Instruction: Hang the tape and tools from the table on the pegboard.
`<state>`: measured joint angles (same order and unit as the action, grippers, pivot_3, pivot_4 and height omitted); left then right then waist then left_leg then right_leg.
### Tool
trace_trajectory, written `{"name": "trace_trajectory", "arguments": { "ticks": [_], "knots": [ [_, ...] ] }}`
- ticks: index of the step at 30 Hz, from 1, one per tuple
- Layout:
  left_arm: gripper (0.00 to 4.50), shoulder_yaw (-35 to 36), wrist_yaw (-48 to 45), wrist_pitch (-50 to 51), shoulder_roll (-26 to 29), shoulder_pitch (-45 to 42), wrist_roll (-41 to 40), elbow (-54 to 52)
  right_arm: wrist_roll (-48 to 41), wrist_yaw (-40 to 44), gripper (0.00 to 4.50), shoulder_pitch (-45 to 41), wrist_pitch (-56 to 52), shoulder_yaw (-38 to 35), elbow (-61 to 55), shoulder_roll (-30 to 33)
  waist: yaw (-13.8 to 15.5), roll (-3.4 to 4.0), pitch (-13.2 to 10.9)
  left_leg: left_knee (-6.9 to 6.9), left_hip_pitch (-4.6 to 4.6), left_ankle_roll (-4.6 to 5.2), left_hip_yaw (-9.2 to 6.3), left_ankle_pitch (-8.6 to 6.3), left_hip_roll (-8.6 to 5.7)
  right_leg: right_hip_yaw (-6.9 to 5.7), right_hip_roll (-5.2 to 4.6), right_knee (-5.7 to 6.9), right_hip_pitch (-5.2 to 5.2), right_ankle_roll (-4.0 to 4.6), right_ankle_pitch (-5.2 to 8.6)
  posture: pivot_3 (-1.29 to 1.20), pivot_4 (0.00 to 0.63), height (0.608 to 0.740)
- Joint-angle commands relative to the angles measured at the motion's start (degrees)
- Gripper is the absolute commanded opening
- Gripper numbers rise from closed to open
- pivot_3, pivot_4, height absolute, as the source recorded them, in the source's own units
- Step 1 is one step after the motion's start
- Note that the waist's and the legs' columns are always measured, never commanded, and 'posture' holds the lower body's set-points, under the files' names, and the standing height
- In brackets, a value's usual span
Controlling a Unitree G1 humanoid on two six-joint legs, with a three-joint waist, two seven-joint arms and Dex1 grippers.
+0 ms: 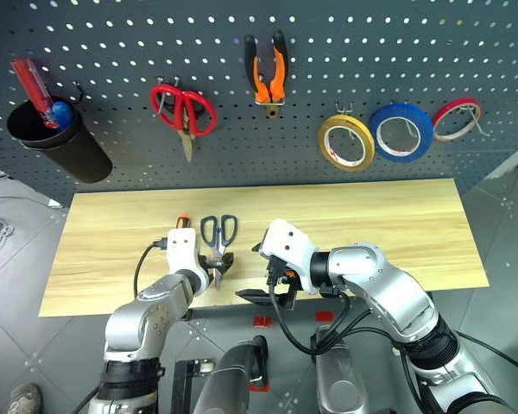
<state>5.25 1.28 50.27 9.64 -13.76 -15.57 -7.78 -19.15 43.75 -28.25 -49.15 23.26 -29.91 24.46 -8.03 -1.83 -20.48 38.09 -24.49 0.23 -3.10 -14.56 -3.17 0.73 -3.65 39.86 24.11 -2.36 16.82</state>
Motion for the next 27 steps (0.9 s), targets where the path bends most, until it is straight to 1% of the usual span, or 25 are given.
{"name": "trace_trajectory", "arguments": {
  "ticks": [1,2,5,7,11,14,16,22,26,27],
  "knots": [
    [4.48,0.94,1.64,-1.06,-1.63,-2.03,1.41,4.01,-1.44,-0.81,4.5,-1.19,-0.64,-0.96,-2.27,-0.86,0.01,0.0,0.0,-0.01,0.0,0.0,0.0,0.0,0.0,0.0,0.0,0.0,0.0,0.0,0.0,-0.27,0.367,0.74],
    [4.48,1.39,2.12,-0.91,-2.21,-2.48,1.53,4.93,-1.5,-1.07,4.5,-1.47,-0.84,-1.2,-1.94,-1.05,0.0,-0.01,0.0,0.0,-0.01,-0.01,0.01,0.0,0.0,0.0,0.0,-0.02,0.0,0.0,0.0,-0.28,0.367,0.74],
    [3.95,1.93,3.4,-1.42,-3.05,-3.49,2.6,7.32,-2.41,-1.66,4.5,-2.46,-2.24,-2.93,-0.75,-1.58,0.07,-0.01,0.0,0.03,-0.01,0.0,0.03,0.0,-0.01,0.02,-0.03,-0.03,-0.01,0.0,0.0,-0.28,0.367,0.74],
    [3.37,2.29,3.82,-1.59,-3.17,-3.93,3.16,8.47,-3.19,-2.06,4.5,-3.02,-3.66,-3.85,-0.16,-1.87,0.06,-0.01,0.01,0.05,-0.01,0.0,0.02,0.0,-0.02,0.01,-0.03,-0.02,-0.03,-0.01,-0.01,-0.29,0.365,0.74],
    [2.04,2.93,2.98,-2.53,-2.75,-3.98,3.52,9.96,-4.25,-1.87,4.5,-4.01,-6.02,-4.23,0.02,-0.94,0.05,-0.01,0.01,0.06,0.0,0.0,0.02,0.0,-0.02,0.02,-0.04,-0.01,-0.03,-0.01,-0.01,-0.29,0.362,0.74],
    [1.13,2.48,0.79,-3.45,-1.9,-3.42,3.39,10.1,-4.03,-2.02,4.5,-4.34,-6.43,-4.19,0.14,-0.04,0.03,-0.01,0.01,0.06,0.0,0.0,0.02,0.0,-0.02,0.01,-0.04,-0.01,-0.03,-0.01,-0.01,-0.3,0.36,0.74],
    [0.63,2.04,-1.96,-3.53,-1.51,-2.59,2.14,8.98,-3.97,-2.17,4.5,-4.44,-6.41,-4.28,0.14,0.38,0.02,-0.01,0.01,0.06,0.0,0.0,0.02,0.0,-0.02,0.01,-0.04,-0.01,-0.03,-0.01,-0.01,-0.3,0.359,0.74],
    [0.57,-0.2,-7.67,-2.92,0.98,2.41,1.06,0.77,-3.31,-3.67,4.5,-4.46,-5.1,-6.16,-0.37,0.85,-0.09,-0.01,0.01,0.04,-0.01,-0.01,0.03,0.0,-0.02,0.04,-0.05,-0.07,-0.02,-0.01,-0.01,-0.31,0.356,0.74],
    [0.56,-1.11,-13.71,-4.94,3.49,8.03,-1.87,-10.22,-0.02,-4.76,4.5,-3.56,2.95,-7.74,-2.56,2.3,-0.18,-0.01,0.01,0.03,-0.05,-0.01,0.03,0.0,-0.01,0.05,-0.05,-0.07,0.02,-0.01,-0.01,-0.32,0.35,0.74],
    [0.56,-0.99,-14.68,-5.23,3.77,9.05,-2.69,-12.23,-0.88,-4.53,4.5,-3.08,4.77,-8.97,-2.75,1.68,-0.19,-0.01,0.01,0.03,-0.06,-0.01,0.02,0.0,0.0,0.04,-0.05,-0.08,0.03,-0.01,-0.01,-0.32,0.35,0.74]
  ]
}}
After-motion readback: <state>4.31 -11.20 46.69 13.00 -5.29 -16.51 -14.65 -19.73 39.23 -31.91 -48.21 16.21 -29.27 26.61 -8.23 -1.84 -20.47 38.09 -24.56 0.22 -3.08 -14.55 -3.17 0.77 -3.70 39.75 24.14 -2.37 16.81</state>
